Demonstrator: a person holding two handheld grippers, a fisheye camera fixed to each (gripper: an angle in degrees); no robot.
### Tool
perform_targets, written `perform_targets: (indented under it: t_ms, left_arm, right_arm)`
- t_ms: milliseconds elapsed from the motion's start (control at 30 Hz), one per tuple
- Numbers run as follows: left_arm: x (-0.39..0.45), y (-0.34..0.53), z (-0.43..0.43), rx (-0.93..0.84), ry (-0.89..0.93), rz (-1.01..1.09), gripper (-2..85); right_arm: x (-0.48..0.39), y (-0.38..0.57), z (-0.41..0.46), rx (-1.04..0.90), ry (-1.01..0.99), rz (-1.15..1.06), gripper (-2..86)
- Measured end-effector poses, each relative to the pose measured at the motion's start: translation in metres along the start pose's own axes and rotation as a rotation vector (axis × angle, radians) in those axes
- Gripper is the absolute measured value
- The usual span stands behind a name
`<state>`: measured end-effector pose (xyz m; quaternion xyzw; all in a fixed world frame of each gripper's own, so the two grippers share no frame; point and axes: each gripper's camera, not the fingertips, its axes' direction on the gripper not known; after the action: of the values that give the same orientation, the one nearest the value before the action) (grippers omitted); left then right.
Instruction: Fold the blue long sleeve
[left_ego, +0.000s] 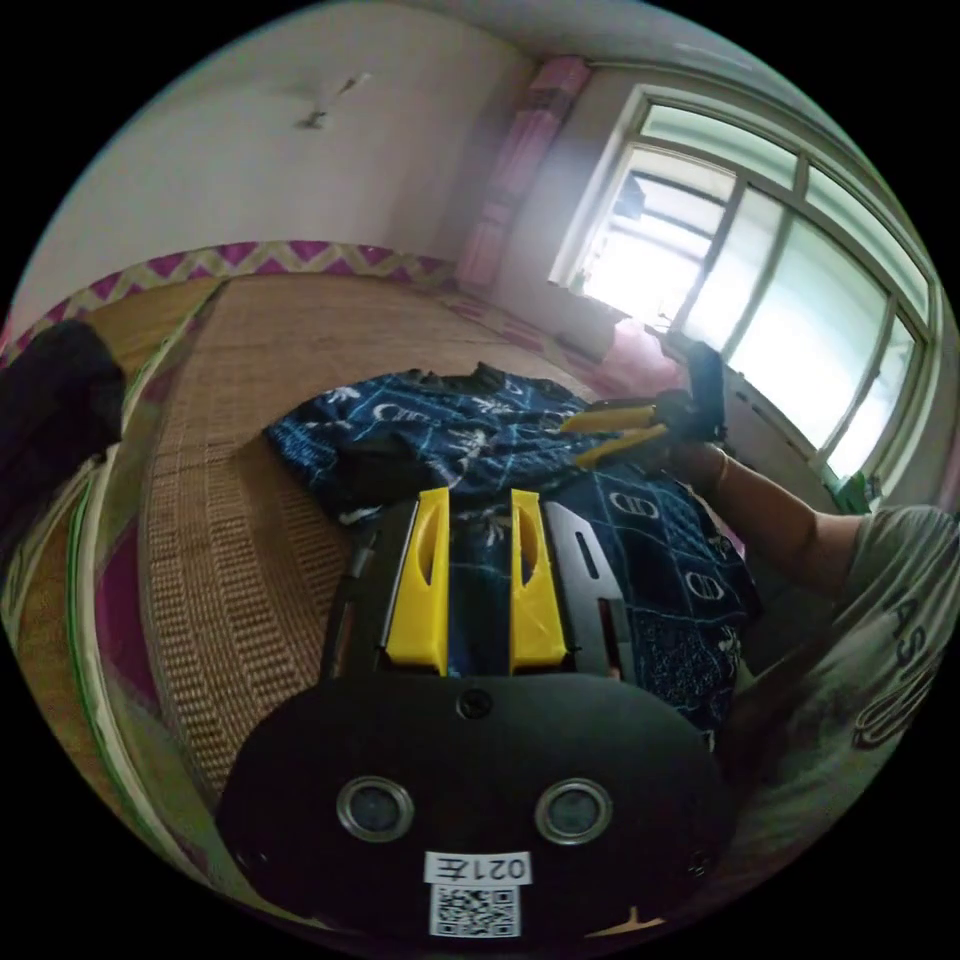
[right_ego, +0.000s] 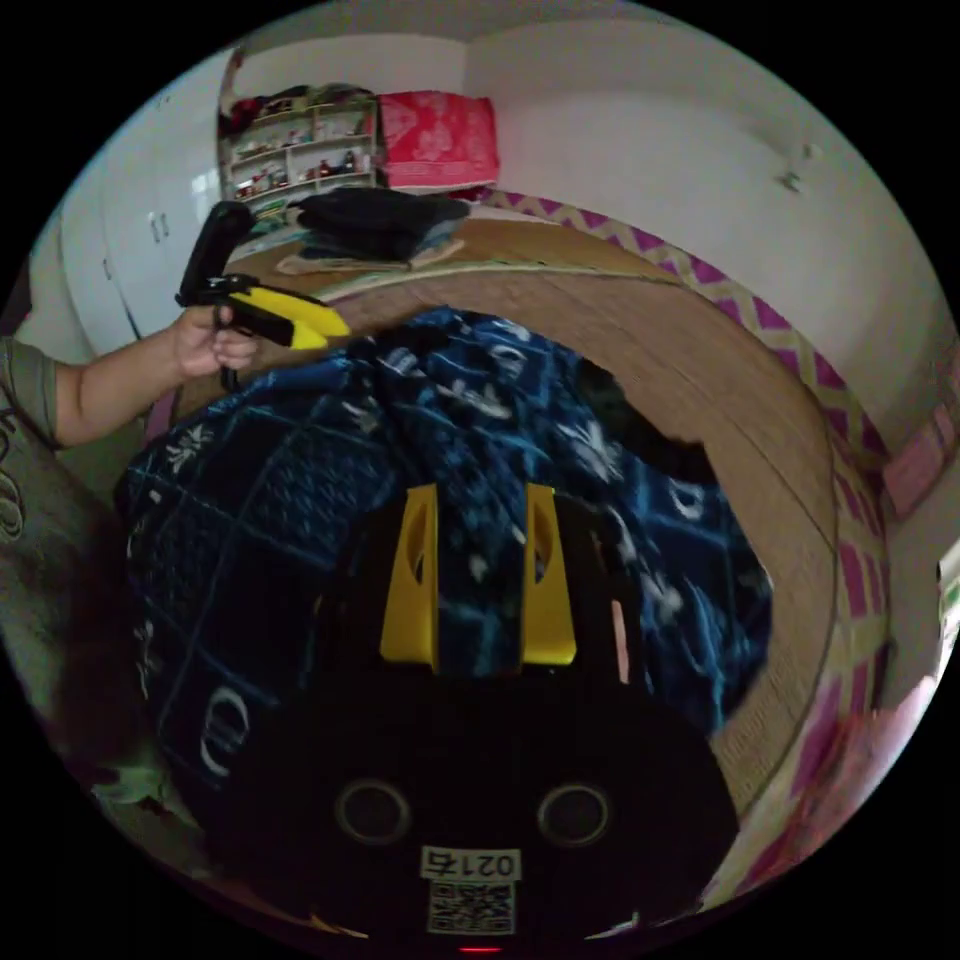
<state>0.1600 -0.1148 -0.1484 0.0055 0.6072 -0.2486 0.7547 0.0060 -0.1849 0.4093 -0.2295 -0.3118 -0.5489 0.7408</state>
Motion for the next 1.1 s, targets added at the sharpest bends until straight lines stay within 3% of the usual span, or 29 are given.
perform_targets:
  t_ms: [300,400,533,700,767,867,1000,1100]
  left_arm:
    - [-0.017,0.000,0.041,-0.115,-0.109,-0.139,7.9]
    - [-0.013,-0.006,0.059,-0.160,-0.120,-0.130,7.8]
    - [-0.003,-0.015,0.083,-0.204,-0.144,-0.110,8.0]
    - [0.014,-0.023,0.105,-0.227,-0.194,-0.079,7.9]
    - [0.018,-0.025,0.112,-0.229,-0.204,-0.082,7.7]
    - [0.022,-0.029,0.121,-0.226,-0.200,-0.100,7.0]
    - [0.027,-0.034,0.133,-0.221,-0.187,-0.126,6.4]
    - [0.038,-0.039,0.142,-0.223,-0.201,-0.121,6.2]
  right_arm:
    - [-0.056,-0.131,0.080,-0.022,-0.086,-0.106,12.4]
    - [-0.040,-0.143,0.096,-0.064,-0.103,-0.037,11.6]
    - [0.015,-0.135,0.098,-0.035,-0.298,0.196,10.0]
    - [0.022,-0.120,0.098,-0.069,-0.204,0.157,8.0]
    - [0.017,-0.116,0.090,-0.079,-0.136,0.110,3.4]
    - [0.034,-0.098,0.054,0.010,-0.140,0.144,1.7]
    - [0.101,-0.031,-0.061,0.269,-0.229,0.315,1.0]
    - [0.161,0.052,-0.166,0.418,-0.151,0.438,0.9]
